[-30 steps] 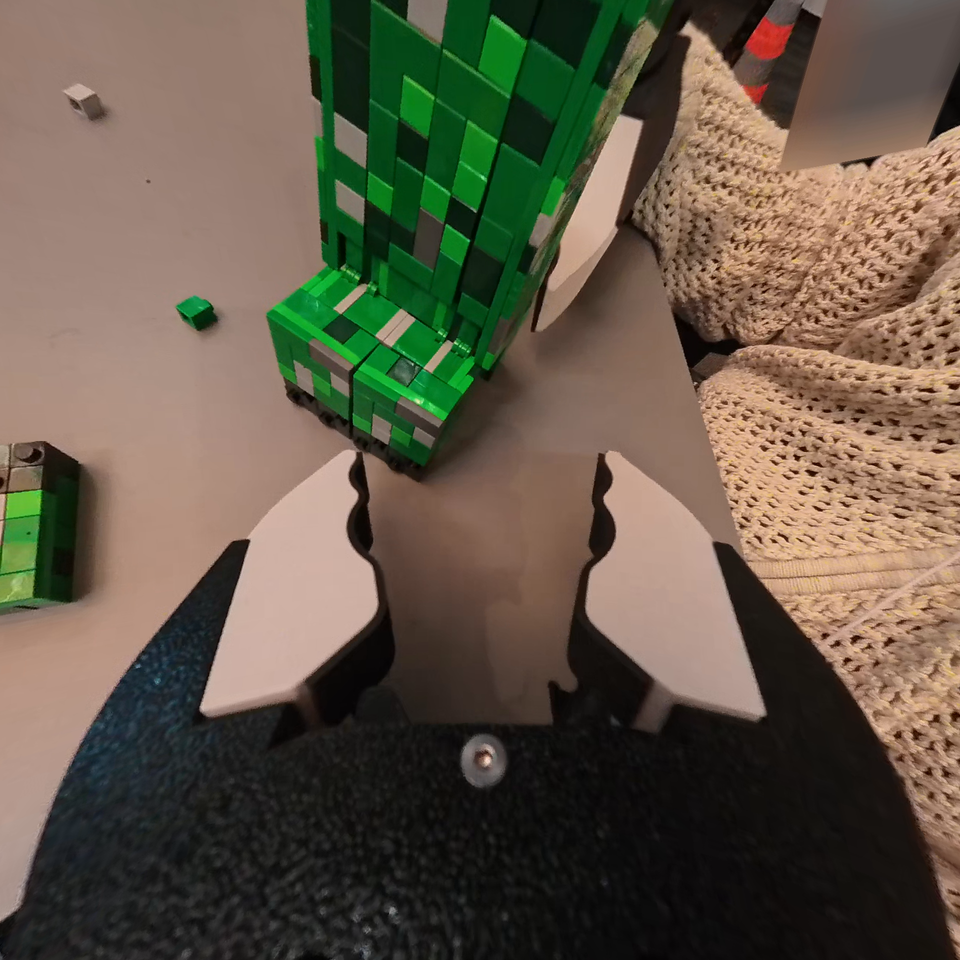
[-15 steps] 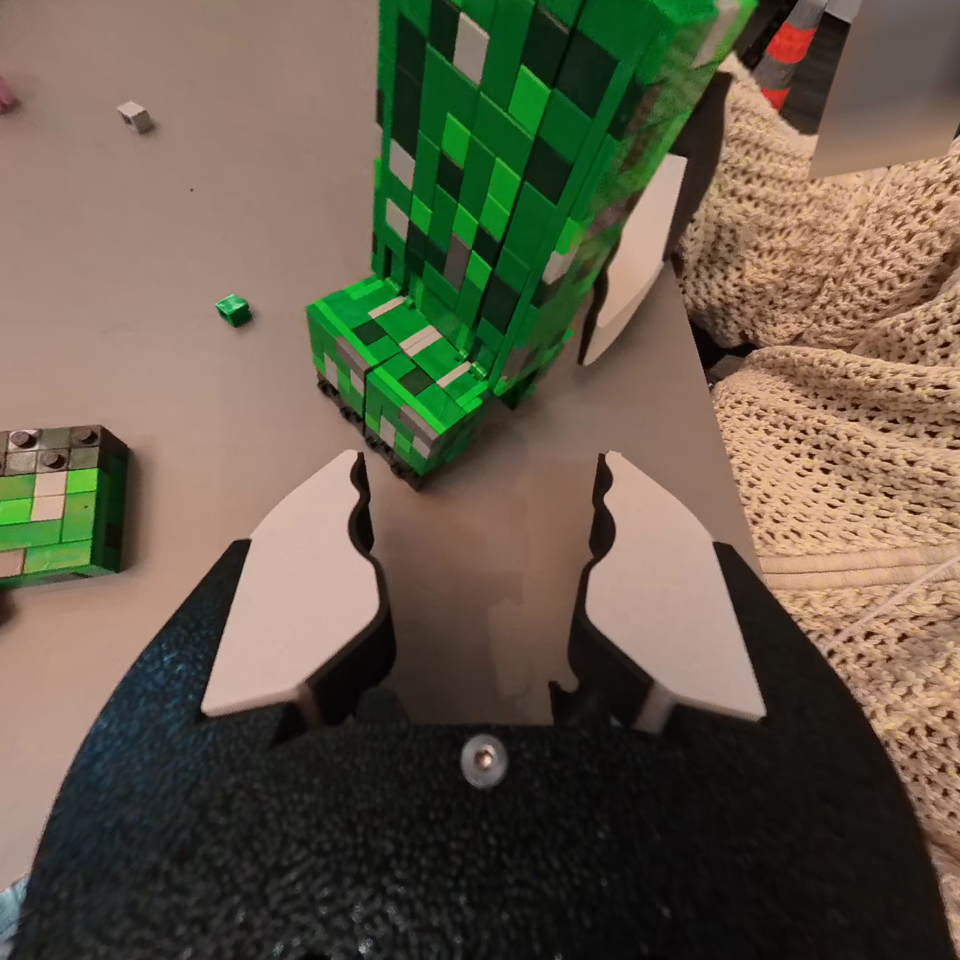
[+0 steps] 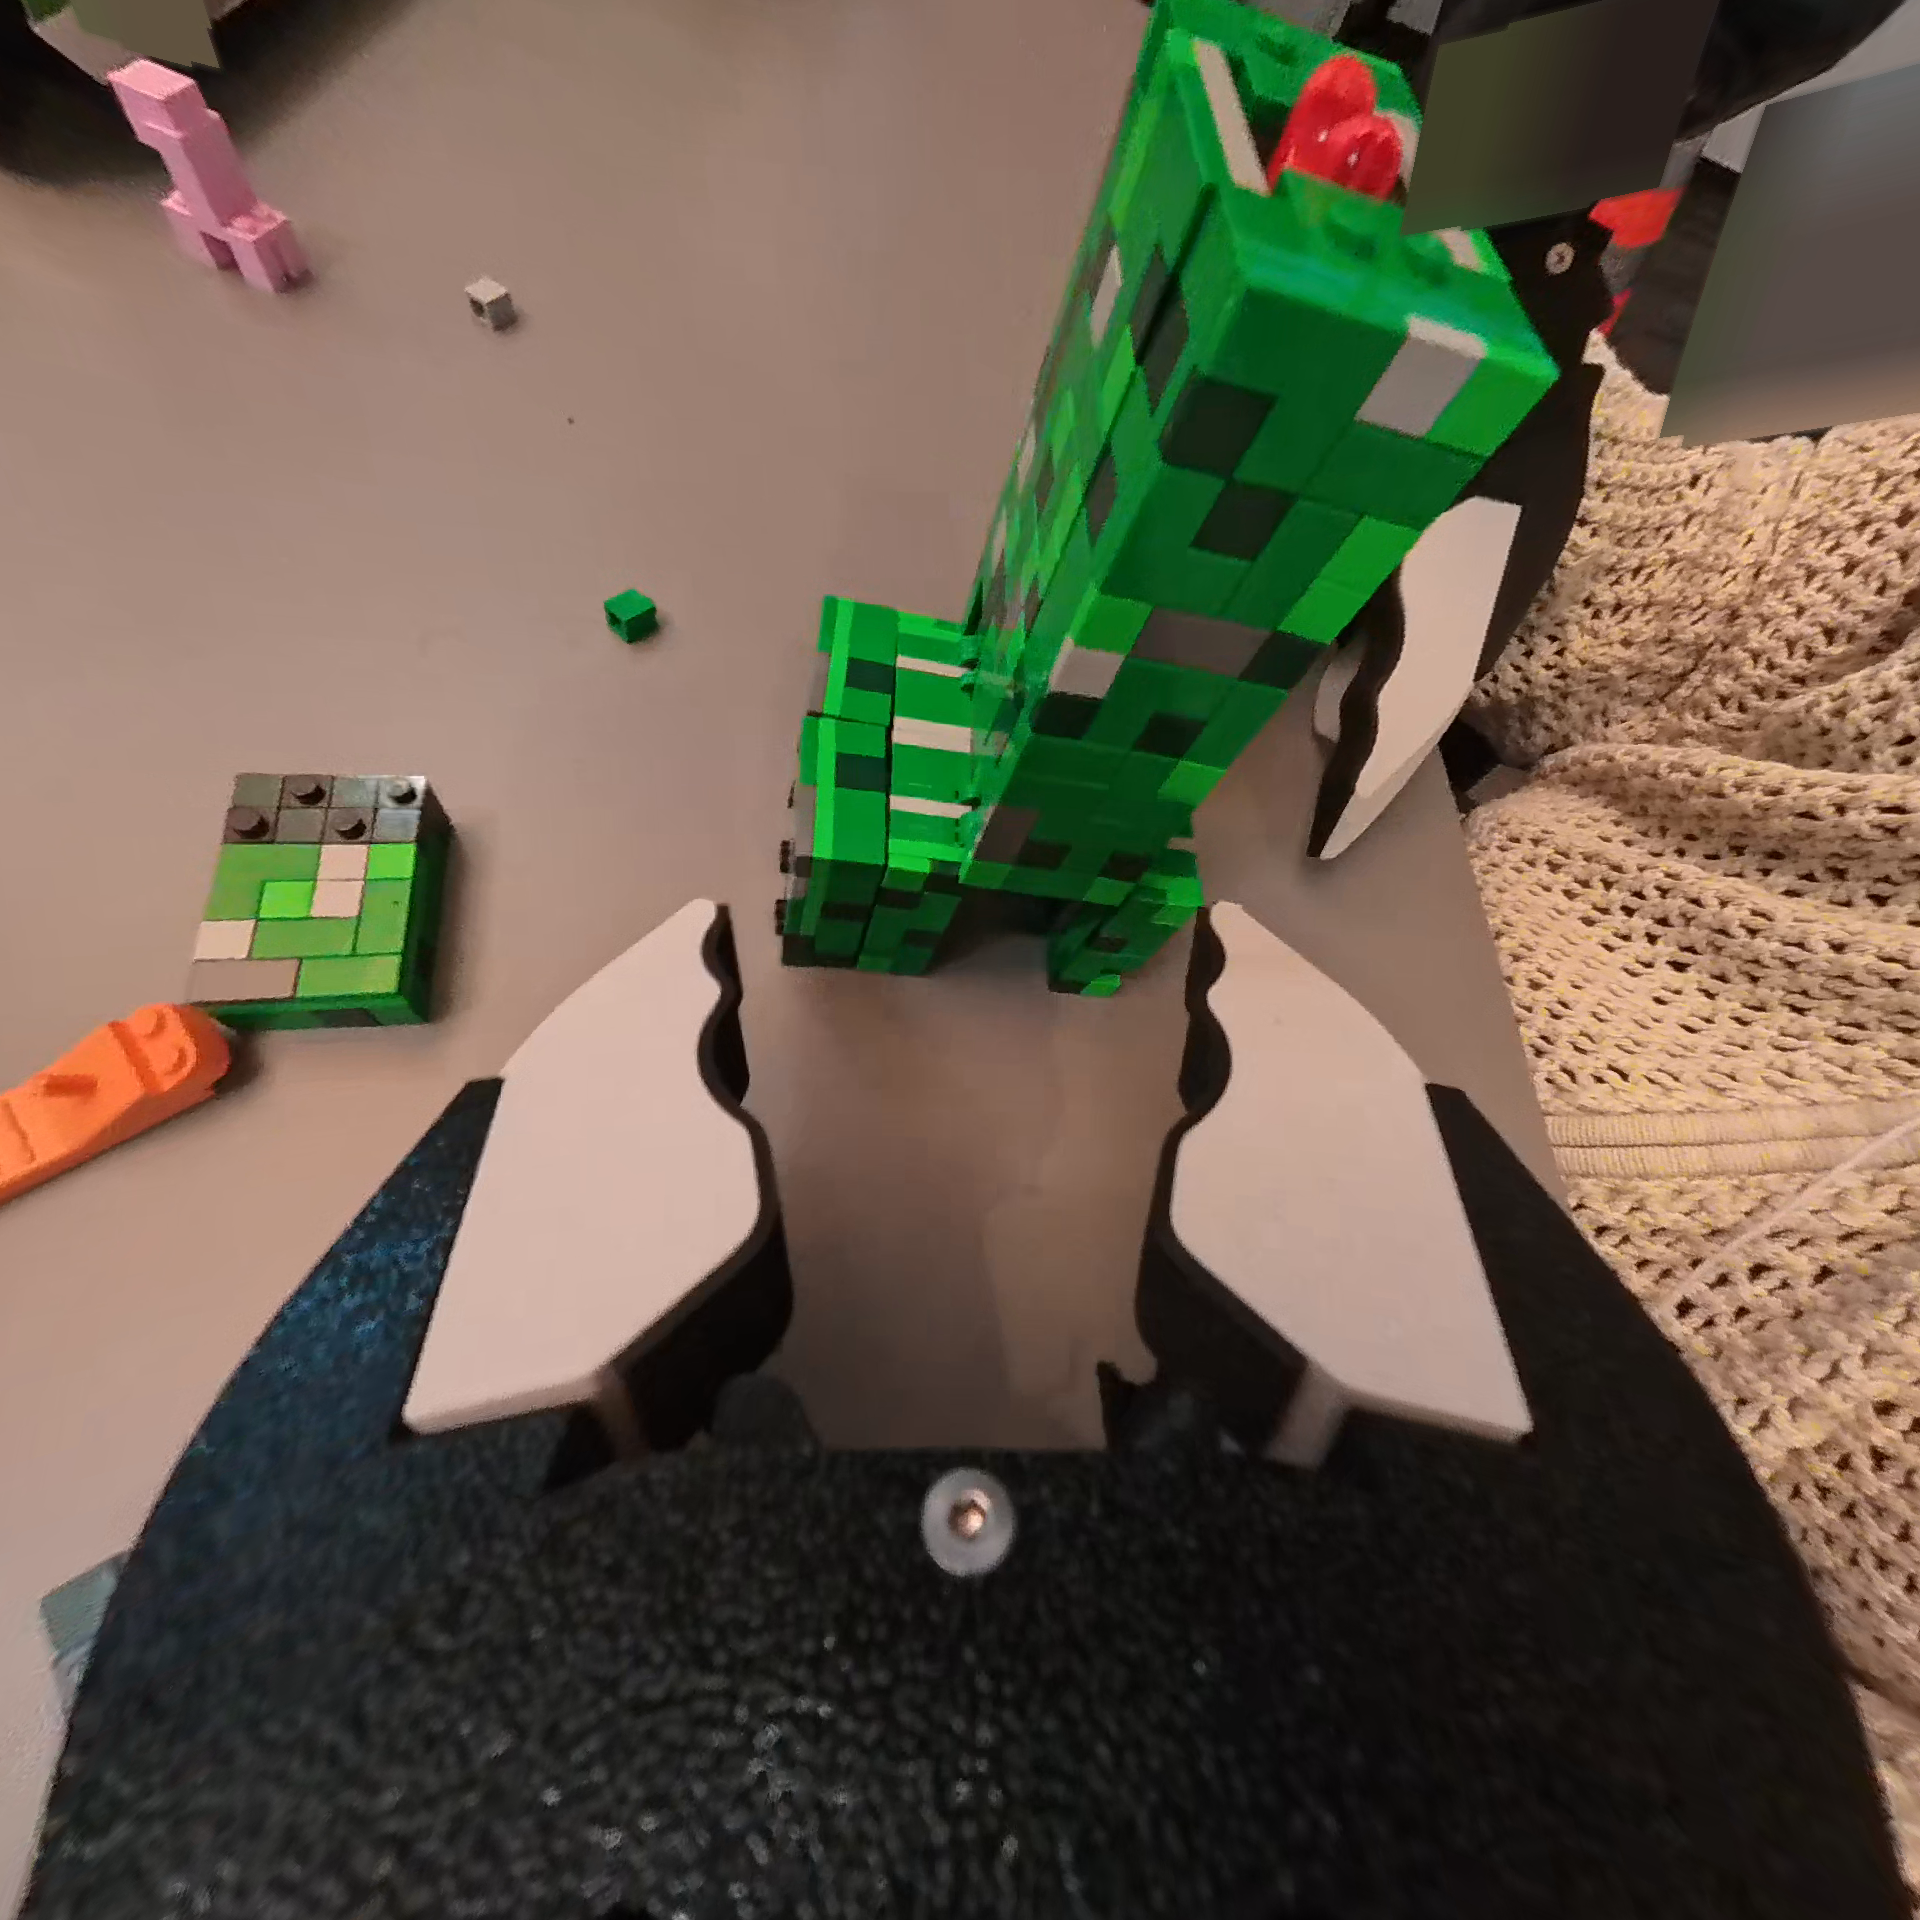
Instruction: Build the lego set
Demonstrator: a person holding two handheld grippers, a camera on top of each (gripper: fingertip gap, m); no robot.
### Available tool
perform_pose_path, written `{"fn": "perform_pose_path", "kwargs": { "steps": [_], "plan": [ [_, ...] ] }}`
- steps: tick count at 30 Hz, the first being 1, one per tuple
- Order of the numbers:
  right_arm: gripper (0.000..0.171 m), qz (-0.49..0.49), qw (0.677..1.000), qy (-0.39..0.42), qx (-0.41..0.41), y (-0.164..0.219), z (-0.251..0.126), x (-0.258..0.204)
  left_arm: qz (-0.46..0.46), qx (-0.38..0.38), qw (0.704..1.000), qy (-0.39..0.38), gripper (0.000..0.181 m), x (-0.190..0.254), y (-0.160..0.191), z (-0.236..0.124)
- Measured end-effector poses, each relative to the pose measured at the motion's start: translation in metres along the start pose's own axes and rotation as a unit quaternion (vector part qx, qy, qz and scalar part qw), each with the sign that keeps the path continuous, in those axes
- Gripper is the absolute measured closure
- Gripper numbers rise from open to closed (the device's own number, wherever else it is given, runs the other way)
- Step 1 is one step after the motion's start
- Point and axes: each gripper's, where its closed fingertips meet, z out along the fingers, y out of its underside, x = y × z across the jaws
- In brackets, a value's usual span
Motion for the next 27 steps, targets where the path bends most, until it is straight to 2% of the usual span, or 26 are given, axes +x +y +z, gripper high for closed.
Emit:
{"fn": "perform_pose_path", "kwargs": {
  "steps": [9, 13, 16, 19, 21, 23, 27],
  "plan": [
    [0.099, 0.009, 1.000, 0.003, 0.006, -0.003, 0.003, 0.003, -0.004, 0.002, 1.000, -0.005, 0.099, -0.004, 0.002, -0.003],
    [0.099, -0.017, 1.000, -0.025, 0.000, -0.006, 0.008, -0.008, -0.004, 0.003, 1.000, -0.011, 0.099, -0.006, 0.002, -0.008],
    [0.110, -0.042, 0.996, 0.070, -0.044, 0.009, -0.008, 0.035, -0.007, 0.023, 0.999, -0.021, 0.100, -0.010, -0.002, -0.018],
    [0.127, 0.036, 0.990, 0.132, -0.036, 0.014, -0.024, 0.088, -0.008, 0.042, 0.999, -0.035, 0.100, -0.014, -0.006, -0.028],
    [0.131, 0.079, 0.988, 0.128, -0.027, 0.013, -0.021, 0.109, -0.008, 0.049, 0.998, -0.043, 0.101, -0.017, -0.007, -0.033],
    [0.136, 0.090, 0.986, 0.137, -0.035, 0.015, -0.010, 0.126, -0.010, 0.053, 0.997, -0.047, 0.101, -0.019, -0.007, -0.035],
    [0.136, 0.102, 0.982, 0.152, -0.051, 0.010, 0.002, 0.145, -0.015, 0.054, 0.997, -0.045, 0.101, -0.020, -0.006, -0.035]
  ]
}}
